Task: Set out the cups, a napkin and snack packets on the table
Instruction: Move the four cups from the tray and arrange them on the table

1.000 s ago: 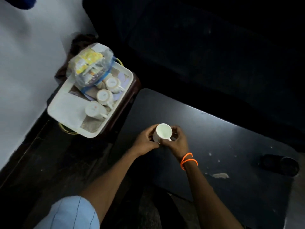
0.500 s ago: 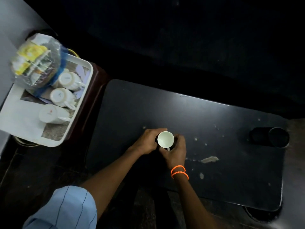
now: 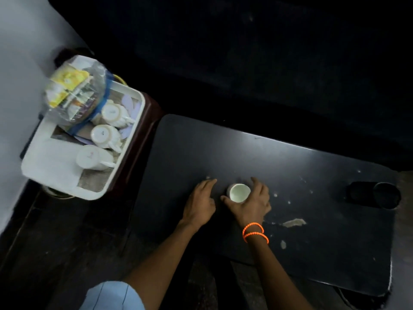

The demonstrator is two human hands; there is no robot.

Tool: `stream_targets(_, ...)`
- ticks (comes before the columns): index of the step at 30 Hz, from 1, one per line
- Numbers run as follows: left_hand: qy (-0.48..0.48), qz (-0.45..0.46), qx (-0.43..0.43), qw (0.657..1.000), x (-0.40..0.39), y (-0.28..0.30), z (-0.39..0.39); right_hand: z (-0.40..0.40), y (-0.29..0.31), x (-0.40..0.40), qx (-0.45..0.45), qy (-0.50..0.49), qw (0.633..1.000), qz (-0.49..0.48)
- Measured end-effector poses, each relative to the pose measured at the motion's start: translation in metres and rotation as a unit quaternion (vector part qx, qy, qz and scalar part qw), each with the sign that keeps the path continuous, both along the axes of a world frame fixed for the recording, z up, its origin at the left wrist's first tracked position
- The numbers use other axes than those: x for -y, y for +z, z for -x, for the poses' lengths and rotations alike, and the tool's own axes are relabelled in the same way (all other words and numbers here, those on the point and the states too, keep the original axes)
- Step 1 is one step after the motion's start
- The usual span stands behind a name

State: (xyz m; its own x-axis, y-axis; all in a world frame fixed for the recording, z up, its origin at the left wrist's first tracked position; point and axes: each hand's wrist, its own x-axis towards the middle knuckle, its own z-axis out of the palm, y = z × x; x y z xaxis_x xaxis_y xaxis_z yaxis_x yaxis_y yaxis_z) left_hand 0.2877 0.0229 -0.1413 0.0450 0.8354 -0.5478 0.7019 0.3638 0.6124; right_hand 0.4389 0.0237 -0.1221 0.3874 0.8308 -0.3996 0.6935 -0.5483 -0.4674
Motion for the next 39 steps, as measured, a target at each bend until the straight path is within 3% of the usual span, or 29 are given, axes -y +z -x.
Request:
stream_targets(5, 0.147, -0.102, -0.059, 0.982, 0.002, 0.027, 0.064, 0.080, 0.021, -0.028, -0.049, 0.125, 0.988, -0.078)
stream_targets(9, 0.269, -0.233, -0.113, 0.928, -0.015, 0.051, 0.136, 0.178, 0.031, -0.053, -0.157, 0.228, 0.955, -0.108)
stream_targets(12, 0.322, -0.296, -0.165, 0.884, -0.025, 0.061, 0.192, 0.240, 0.038, -0.065, -0.238, 0.236, 0.940, -0.070)
stream_targets(15, 0.382, -0.252, -0.210, 0.864, -0.030, 0.064, 0.240, 0.282, 0.041, -0.070, -0.299, 0.219, 0.929, -0.004)
stream_targets(17, 0.404, -0.180, -0.207, 0.873, -0.034, 0.060, 0.266, 0.303, 0.042, -0.073, -0.323, 0.197, 0.924, 0.052)
stream_targets(20, 0.405, -0.076, -0.116, 0.904, -0.041, 0.053, 0.293, 0.325, 0.041, -0.073, -0.352, 0.147, 0.919, 0.102)
stream_targets(22, 0.430, -0.049, -0.061, 0.899, -0.041, 0.052, 0.300, 0.331, 0.038, -0.072, -0.341, 0.118, 0.927, 0.102)
stream_targets(27, 0.559, -0.043, 0.006, 0.828, -0.034, 0.054, 0.305, 0.330, 0.032, -0.065, -0.354, 0.030, 0.927, 0.117)
stream_targets(30, 0.628, 0.000, 0.135, 0.766, -0.025, 0.055, 0.307, 0.323, 0.031, -0.056, -0.386, 0.017, 0.915, 0.116)
stream_targets(33, 0.627, 0.027, 0.293, 0.721, -0.010, 0.058, 0.309, 0.309, 0.030, -0.051, -0.477, -0.031, 0.870, 0.122)
stream_targets(36, 0.545, 0.041, 0.417, 0.726, 0.006, 0.063, 0.305, 0.283, 0.031, -0.051, -0.560, -0.027, 0.819, 0.124)
stream_targets(39, 0.457, 0.035, 0.445, 0.770, 0.007, 0.067, 0.287, 0.253, 0.030, -0.051, -0.584, -0.013, 0.803, 0.122)
